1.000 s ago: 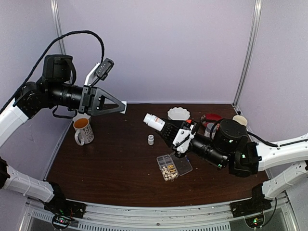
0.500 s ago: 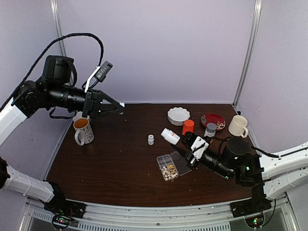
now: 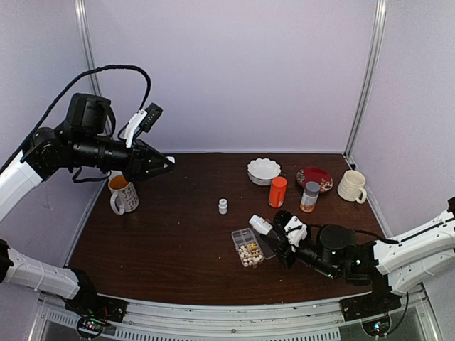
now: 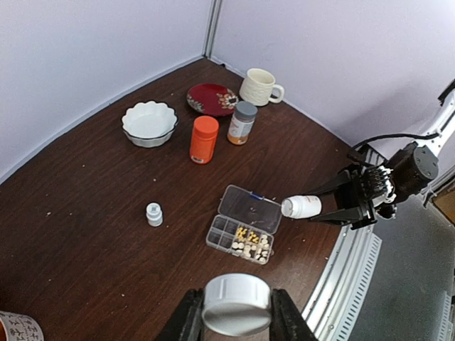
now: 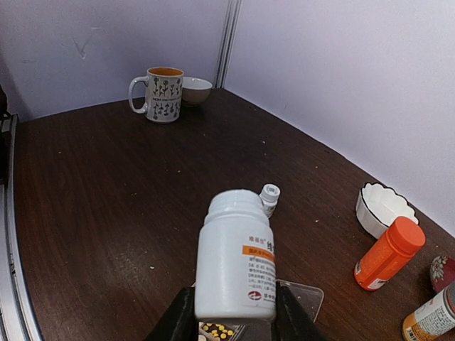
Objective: Sort the pills into containers
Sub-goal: Pour the pill into the compartment of the pill container.
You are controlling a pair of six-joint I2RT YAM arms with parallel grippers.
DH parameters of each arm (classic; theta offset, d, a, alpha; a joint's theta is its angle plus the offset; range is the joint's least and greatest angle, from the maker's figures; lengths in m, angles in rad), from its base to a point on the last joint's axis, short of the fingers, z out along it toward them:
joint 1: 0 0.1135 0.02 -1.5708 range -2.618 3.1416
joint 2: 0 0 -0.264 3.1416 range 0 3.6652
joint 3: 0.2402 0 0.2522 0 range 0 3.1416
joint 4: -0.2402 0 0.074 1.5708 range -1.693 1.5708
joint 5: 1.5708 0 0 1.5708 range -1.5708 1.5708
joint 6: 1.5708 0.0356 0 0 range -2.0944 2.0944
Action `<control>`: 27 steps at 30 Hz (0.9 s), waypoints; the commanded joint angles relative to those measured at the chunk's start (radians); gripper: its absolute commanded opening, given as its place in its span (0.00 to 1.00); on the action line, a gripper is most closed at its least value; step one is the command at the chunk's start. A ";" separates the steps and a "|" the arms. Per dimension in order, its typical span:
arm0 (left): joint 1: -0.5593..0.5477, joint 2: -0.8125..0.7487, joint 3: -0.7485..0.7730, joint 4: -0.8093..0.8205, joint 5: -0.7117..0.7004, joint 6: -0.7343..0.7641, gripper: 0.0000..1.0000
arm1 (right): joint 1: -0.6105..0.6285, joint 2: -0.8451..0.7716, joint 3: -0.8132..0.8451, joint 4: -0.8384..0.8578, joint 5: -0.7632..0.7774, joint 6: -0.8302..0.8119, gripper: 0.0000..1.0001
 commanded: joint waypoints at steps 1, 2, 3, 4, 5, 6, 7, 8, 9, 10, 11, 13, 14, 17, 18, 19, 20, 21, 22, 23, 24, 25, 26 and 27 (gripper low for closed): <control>0.049 -0.015 -0.039 0.043 -0.035 0.054 0.00 | -0.013 0.061 -0.017 0.065 0.032 0.094 0.00; 0.062 -0.024 -0.053 0.056 -0.037 0.064 0.00 | -0.015 0.082 -0.014 0.069 0.031 0.095 0.00; 0.075 -0.034 -0.067 0.066 -0.047 0.071 0.00 | -0.016 0.103 -0.010 0.071 0.030 0.095 0.00; 0.089 -0.043 -0.081 0.074 -0.057 0.077 0.00 | -0.019 0.124 -0.005 0.071 0.032 0.120 0.00; 0.109 -0.050 -0.090 0.078 -0.060 0.088 0.00 | -0.023 0.149 -0.001 0.071 0.029 0.136 0.00; 0.122 -0.055 -0.096 0.078 -0.062 0.102 0.00 | -0.031 0.167 0.002 0.072 0.020 0.147 0.00; 0.136 -0.060 -0.099 0.076 -0.066 0.114 0.00 | -0.038 0.181 0.005 0.072 0.008 0.154 0.00; 0.148 -0.062 -0.100 0.073 -0.069 0.125 0.00 | -0.045 0.195 0.009 0.071 -0.004 0.163 0.00; 0.156 -0.062 -0.099 0.070 -0.075 0.135 0.00 | -0.052 0.207 0.014 0.068 -0.017 0.170 0.00; 0.161 -0.060 -0.099 0.068 -0.085 0.144 0.00 | -0.058 0.220 0.020 0.066 -0.028 0.176 0.00; 0.164 -0.062 -0.100 0.068 -0.095 0.154 0.00 | -0.065 0.230 0.025 0.062 -0.040 0.183 0.00; 0.164 -0.060 -0.105 0.068 -0.110 0.169 0.00 | -0.078 0.246 0.035 0.059 -0.061 0.193 0.00; 0.164 -0.060 -0.109 0.068 -0.106 0.180 0.00 | -0.083 0.253 0.042 0.051 -0.069 0.197 0.00; 0.164 -0.061 -0.129 0.075 -0.055 0.221 0.00 | -0.097 0.280 0.080 -0.003 -0.073 0.209 0.00; 0.164 -0.061 -0.139 0.079 -0.040 0.245 0.00 | -0.100 0.292 0.094 -0.024 -0.076 0.210 0.00; 0.164 -0.060 -0.152 0.081 -0.033 0.257 0.00 | -0.103 0.303 0.108 -0.043 -0.081 0.211 0.00; 0.164 -0.061 -0.161 0.083 -0.033 0.267 0.00 | -0.106 0.315 0.118 -0.059 -0.086 0.213 0.00; 0.164 -0.061 -0.172 0.084 -0.035 0.276 0.00 | -0.108 0.326 0.127 -0.067 -0.093 0.216 0.00; 0.164 -0.063 -0.184 0.089 -0.034 0.284 0.00 | -0.111 0.336 0.138 -0.074 -0.096 0.219 0.00; 0.164 -0.068 -0.197 0.097 -0.035 0.290 0.00 | -0.113 0.346 0.145 -0.081 -0.098 0.224 0.00; 0.164 -0.074 -0.211 0.114 -0.034 0.294 0.00 | -0.114 0.353 0.152 -0.088 -0.100 0.228 0.00; 0.164 -0.083 -0.229 0.134 -0.033 0.298 0.00 | -0.116 0.361 0.158 -0.095 -0.101 0.231 0.00; 0.164 -0.095 -0.246 0.145 -0.031 0.299 0.00 | -0.116 0.368 0.167 -0.105 -0.103 0.235 0.00; 0.164 -0.108 -0.267 0.169 -0.030 0.298 0.00 | -0.119 0.376 0.179 -0.119 -0.103 0.238 0.00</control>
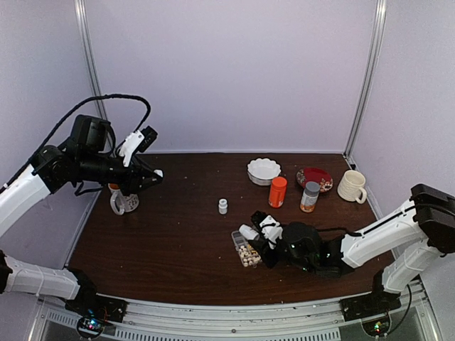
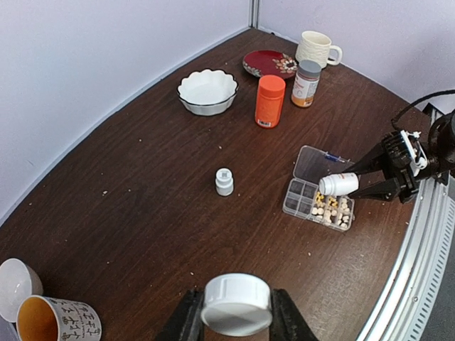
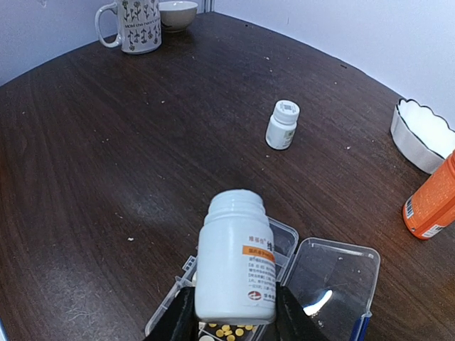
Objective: Sort the pills into containers
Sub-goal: Pour the pill into the compartment of the pill container.
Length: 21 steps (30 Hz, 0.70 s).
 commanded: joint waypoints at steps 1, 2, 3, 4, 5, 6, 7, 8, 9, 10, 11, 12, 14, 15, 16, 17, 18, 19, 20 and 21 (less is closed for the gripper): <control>0.007 -0.062 -0.073 0.140 0.025 0.040 0.00 | -0.013 0.034 0.054 -0.070 -0.015 0.032 0.00; 0.007 -0.076 -0.093 0.163 0.020 0.034 0.00 | -0.015 0.043 0.064 -0.083 -0.016 0.033 0.00; 0.007 -0.088 -0.113 0.184 0.014 0.028 0.00 | -0.017 0.051 0.074 -0.093 -0.015 0.036 0.00; 0.007 -0.099 -0.130 0.199 0.009 0.027 0.00 | -0.020 0.059 0.080 -0.101 -0.016 0.039 0.00; 0.007 -0.108 -0.146 0.212 0.001 0.027 0.00 | -0.023 0.065 0.088 -0.108 -0.016 0.042 0.00; 0.007 -0.113 -0.158 0.221 -0.006 0.027 0.00 | -0.025 0.072 0.095 -0.114 -0.016 0.046 0.00; 0.007 -0.119 -0.169 0.228 -0.012 0.027 0.00 | -0.029 0.077 0.100 -0.122 -0.016 0.052 0.00; 0.007 -0.122 -0.178 0.232 -0.016 0.027 0.00 | -0.033 0.083 0.108 -0.131 -0.017 0.055 0.00; 0.007 -0.123 -0.185 0.236 -0.018 0.028 0.00 | -0.035 0.089 0.114 -0.142 -0.018 0.058 0.00; 0.007 -0.122 -0.191 0.238 -0.020 0.031 0.00 | -0.039 0.095 0.123 -0.154 -0.019 0.060 0.00; 0.007 -0.120 -0.195 0.236 -0.023 0.035 0.00 | -0.042 0.103 0.132 -0.169 -0.019 0.062 0.00; 0.007 -0.115 -0.197 0.236 -0.029 0.039 0.00 | -0.044 0.113 0.142 -0.185 -0.017 0.065 0.00; 0.007 -0.106 -0.199 0.234 -0.044 0.043 0.00 | -0.049 0.138 0.160 -0.215 -0.015 0.069 0.00; 0.007 -0.100 -0.198 0.230 -0.051 0.044 0.00 | -0.051 0.145 0.168 -0.226 -0.015 0.069 0.00; 0.007 -0.095 -0.197 0.227 -0.055 0.046 0.00 | -0.052 0.151 0.173 -0.235 -0.017 0.070 0.00; 0.007 -0.091 -0.195 0.222 -0.055 0.046 0.00 | -0.054 0.152 0.175 -0.238 -0.019 0.069 0.00; 0.007 -0.088 -0.193 0.219 -0.054 0.046 0.00 | -0.054 0.149 0.174 -0.236 -0.022 0.071 0.00; 0.007 -0.086 -0.192 0.218 -0.053 0.046 0.00 | -0.054 0.143 0.170 -0.230 -0.023 0.071 0.00; 0.007 -0.085 -0.190 0.215 -0.051 0.048 0.00 | -0.053 0.138 0.166 -0.227 -0.023 0.071 0.00; 0.007 -0.084 -0.190 0.215 -0.051 0.047 0.00 | -0.054 0.136 0.165 -0.228 -0.022 0.072 0.00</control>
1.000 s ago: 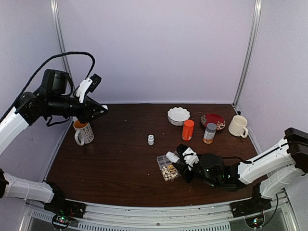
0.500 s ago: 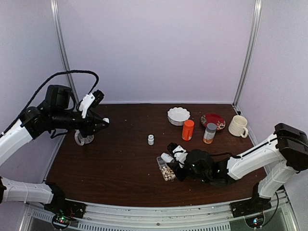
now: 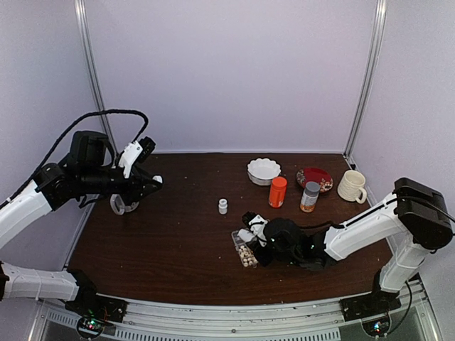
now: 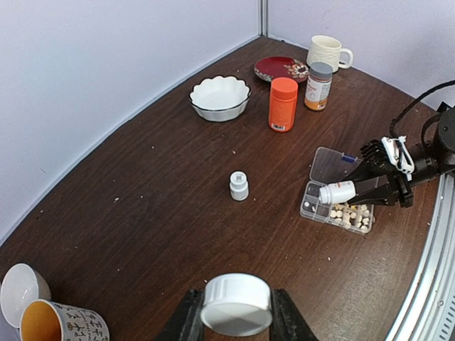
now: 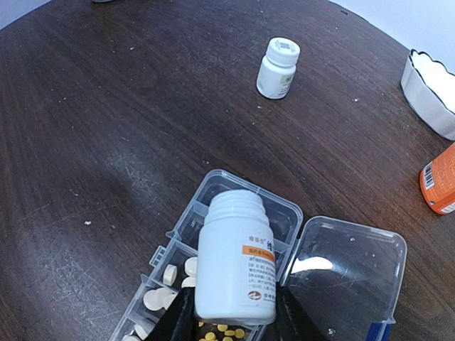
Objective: Sort the pills into containers
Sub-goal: Pour the pill into the compartment of the pill container.
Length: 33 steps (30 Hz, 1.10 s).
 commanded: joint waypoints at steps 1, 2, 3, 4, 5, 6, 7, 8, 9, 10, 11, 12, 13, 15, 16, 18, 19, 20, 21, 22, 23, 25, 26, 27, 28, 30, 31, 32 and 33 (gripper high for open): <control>0.007 0.003 0.000 0.040 -0.014 0.018 0.00 | -0.007 -0.009 0.012 -0.018 -0.002 0.019 0.00; 0.007 0.001 -0.001 0.042 -0.014 0.019 0.00 | -0.008 -0.011 0.011 -0.018 -0.003 0.019 0.00; 0.007 0.002 -0.001 0.042 -0.015 0.021 0.00 | -0.009 -0.014 0.007 -0.016 -0.004 0.019 0.00; 0.007 0.002 -0.002 0.041 -0.018 0.021 0.00 | -0.008 -0.018 0.002 -0.009 -0.006 0.020 0.00; 0.007 0.002 -0.003 0.041 -0.017 0.021 0.00 | -0.008 -0.021 -0.003 -0.006 -0.008 0.020 0.00; 0.007 0.002 -0.003 0.042 -0.018 0.021 0.00 | -0.009 -0.025 -0.006 -0.002 -0.008 0.022 0.00; 0.007 0.002 -0.003 0.040 -0.018 0.021 0.00 | -0.008 -0.027 -0.008 0.000 -0.009 0.022 0.00; 0.007 0.003 -0.003 0.040 -0.017 0.022 0.00 | -0.008 -0.027 -0.010 0.002 -0.010 0.021 0.00; 0.007 0.003 -0.003 0.039 -0.017 0.023 0.00 | -0.009 -0.028 -0.009 0.002 -0.011 0.022 0.00; 0.007 0.004 -0.003 0.040 -0.017 0.023 0.00 | -0.009 -0.026 -0.006 -0.003 -0.012 0.020 0.00; 0.007 0.004 -0.003 0.040 -0.017 0.024 0.00 | -0.008 -0.021 0.002 -0.014 -0.012 0.019 0.00; 0.007 0.005 -0.003 0.040 -0.017 0.024 0.00 | -0.009 -0.019 0.010 -0.026 -0.014 0.018 0.00; 0.007 0.004 -0.003 0.040 -0.017 0.024 0.00 | -0.008 -0.021 0.011 -0.028 -0.025 0.015 0.00; 0.007 0.005 -0.004 0.040 -0.017 0.025 0.00 | -0.009 -0.036 -0.008 0.007 -0.034 0.015 0.00; 0.007 0.006 -0.004 0.040 -0.017 0.025 0.00 | -0.009 -0.038 -0.011 0.013 -0.024 0.017 0.00; 0.007 0.007 -0.004 0.040 -0.016 0.026 0.00 | -0.008 -0.020 0.017 -0.045 -0.004 0.016 0.00; 0.007 0.007 -0.004 0.040 -0.016 0.026 0.00 | -0.009 -0.019 0.029 -0.061 -0.008 0.012 0.00; 0.007 0.008 -0.003 0.039 -0.016 0.026 0.00 | -0.009 -0.025 0.023 -0.045 -0.021 0.011 0.00; 0.007 0.008 -0.003 0.040 -0.016 0.027 0.00 | -0.009 -0.034 0.009 -0.021 -0.028 0.012 0.00; 0.007 0.010 -0.003 0.040 -0.016 0.028 0.00 | -0.008 -0.037 -0.004 -0.005 -0.027 0.013 0.00; 0.007 0.011 -0.003 0.040 -0.015 0.029 0.00 | -0.009 -0.034 0.004 -0.016 -0.021 0.013 0.00; 0.007 0.014 -0.002 0.038 -0.014 0.030 0.00 | -0.008 -0.029 0.029 -0.062 -0.013 0.012 0.00; 0.007 0.015 -0.001 0.037 -0.014 0.031 0.00 | -0.008 -0.036 0.022 -0.050 -0.023 0.011 0.00; 0.007 0.017 0.000 0.036 -0.014 0.031 0.00 | -0.008 -0.045 0.009 -0.022 -0.029 0.012 0.00; 0.007 0.019 0.001 0.036 -0.014 0.031 0.00 | -0.009 -0.051 0.000 -0.004 -0.031 0.014 0.00; 0.007 0.021 0.003 0.033 -0.014 0.031 0.00 | -0.008 -0.040 0.025 -0.039 -0.019 0.009 0.00; 0.007 0.022 0.003 0.033 -0.013 0.032 0.00 | -0.009 -0.039 0.034 -0.061 -0.017 0.010 0.00; 0.007 0.022 0.003 0.032 -0.013 0.032 0.00 | -0.009 -0.044 0.026 -0.048 -0.024 0.009 0.00; 0.007 0.022 0.005 0.033 -0.014 0.032 0.00 | -0.008 -0.052 0.008 -0.007 -0.028 0.012 0.00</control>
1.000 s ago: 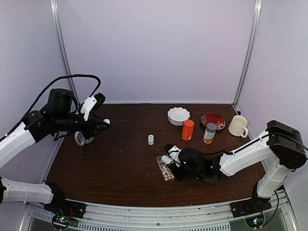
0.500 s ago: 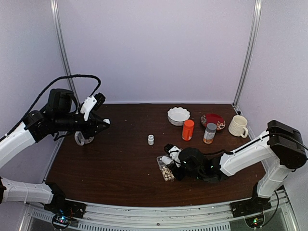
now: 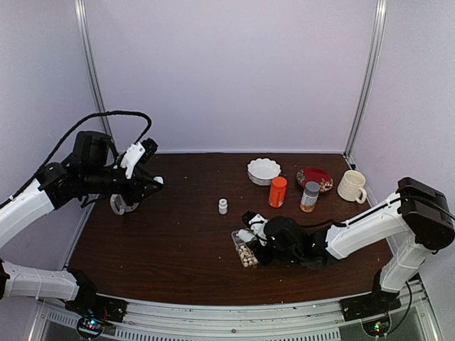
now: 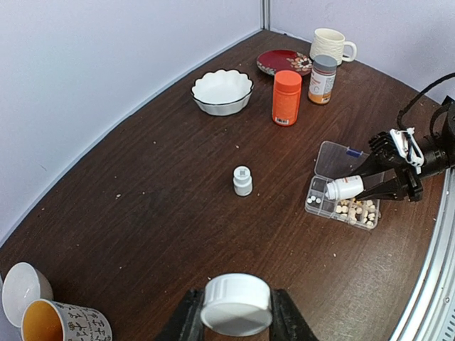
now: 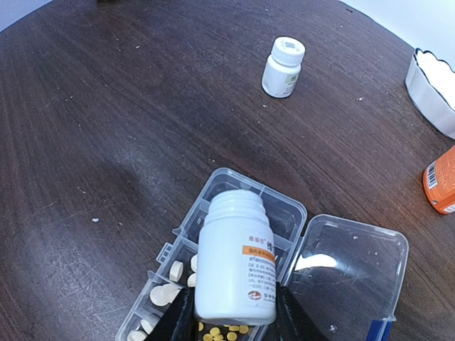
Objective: Sort the pills into containers
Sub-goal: Pour the pill into the compartment of the pill container.
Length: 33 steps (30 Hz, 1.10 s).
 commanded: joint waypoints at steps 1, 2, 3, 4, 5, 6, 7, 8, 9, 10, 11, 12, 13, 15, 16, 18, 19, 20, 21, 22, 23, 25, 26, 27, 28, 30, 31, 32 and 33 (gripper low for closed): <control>0.007 0.004 0.005 0.033 0.000 0.017 0.00 | -0.004 -0.036 -0.011 0.050 -0.001 0.008 0.00; 0.007 0.003 0.003 0.032 -0.001 0.016 0.00 | -0.006 -0.032 -0.004 0.033 0.004 0.007 0.00; 0.007 0.003 0.003 0.032 -0.001 0.017 0.00 | -0.007 -0.020 0.018 -0.007 0.008 0.006 0.00; 0.007 0.004 0.003 0.031 0.000 0.017 0.00 | -0.005 -0.011 0.037 -0.035 0.004 0.002 0.00; 0.007 0.004 0.003 0.031 -0.001 0.018 0.00 | -0.006 -0.010 0.039 -0.028 -0.006 0.001 0.00; 0.007 0.003 0.003 0.031 -0.002 0.019 0.00 | -0.006 -0.014 0.028 -0.006 -0.010 0.006 0.00; 0.007 0.004 0.004 0.031 -0.001 0.018 0.00 | -0.006 -0.018 0.014 0.016 -0.007 0.008 0.00; 0.007 0.005 0.005 0.031 0.000 0.018 0.00 | -0.006 -0.014 0.015 0.012 0.003 0.009 0.00; 0.007 0.005 0.005 0.030 -0.001 0.018 0.00 | -0.006 -0.005 0.031 -0.014 0.013 0.008 0.00; 0.007 0.006 0.003 0.031 0.000 0.019 0.00 | -0.006 0.001 0.049 -0.045 0.018 0.008 0.00; 0.007 0.005 0.003 0.031 0.001 0.018 0.00 | -0.007 -0.002 0.046 -0.045 0.011 0.006 0.00; 0.007 0.005 0.003 0.031 0.001 0.017 0.00 | -0.007 -0.010 0.029 -0.014 0.003 0.008 0.00; 0.007 0.007 0.004 0.030 0.000 0.019 0.00 | -0.006 -0.019 0.012 0.018 0.001 0.011 0.00; 0.007 0.009 0.005 0.028 0.002 0.020 0.00 | -0.008 -0.009 0.029 -0.002 0.014 0.006 0.00; 0.007 0.010 0.006 0.028 0.004 0.021 0.00 | -0.008 -0.001 0.052 -0.041 0.019 0.006 0.00; 0.007 0.012 0.007 0.026 0.004 0.020 0.00 | -0.008 -0.007 0.041 -0.030 0.001 0.006 0.00; 0.007 0.013 0.009 0.025 0.007 0.020 0.00 | -0.008 -0.015 0.024 0.006 -0.006 0.008 0.00; 0.007 0.015 0.010 0.022 0.011 0.021 0.00 | -0.008 -0.017 0.020 0.017 -0.006 0.008 0.00; 0.007 0.016 0.012 0.021 0.014 0.021 0.00 | -0.008 -0.008 0.039 -0.007 0.000 0.003 0.00; 0.007 0.017 0.012 0.019 0.015 0.023 0.00 | -0.008 0.000 0.064 -0.057 0.004 0.003 0.00; 0.007 0.018 0.012 0.019 0.014 0.023 0.00 | -0.008 -0.001 0.070 -0.071 -0.001 0.001 0.00; 0.007 0.021 0.014 0.017 0.014 0.024 0.00 | -0.008 -0.021 0.027 0.012 -0.011 0.005 0.00; 0.007 0.021 0.014 0.015 0.014 0.024 0.00 | -0.007 -0.021 0.019 0.016 -0.010 0.004 0.00; 0.007 0.021 0.014 0.016 0.014 0.025 0.00 | -0.008 -0.014 0.033 -0.014 -0.003 -0.001 0.00; 0.007 0.022 0.013 0.015 0.014 0.024 0.00 | -0.008 -0.004 0.062 -0.064 0.003 -0.001 0.00; 0.007 0.022 0.014 0.016 0.015 0.024 0.00 | -0.008 -0.011 0.058 -0.038 -0.012 0.002 0.00; 0.007 0.023 0.014 0.016 0.015 0.024 0.00 | -0.008 -0.024 0.035 0.002 -0.020 0.005 0.00; 0.007 0.023 0.015 0.015 0.017 0.025 0.00 | -0.007 -0.030 0.020 0.018 -0.021 0.005 0.00; 0.007 0.023 0.015 0.015 0.021 0.025 0.00 | -0.008 -0.029 0.025 0.002 -0.020 -0.001 0.00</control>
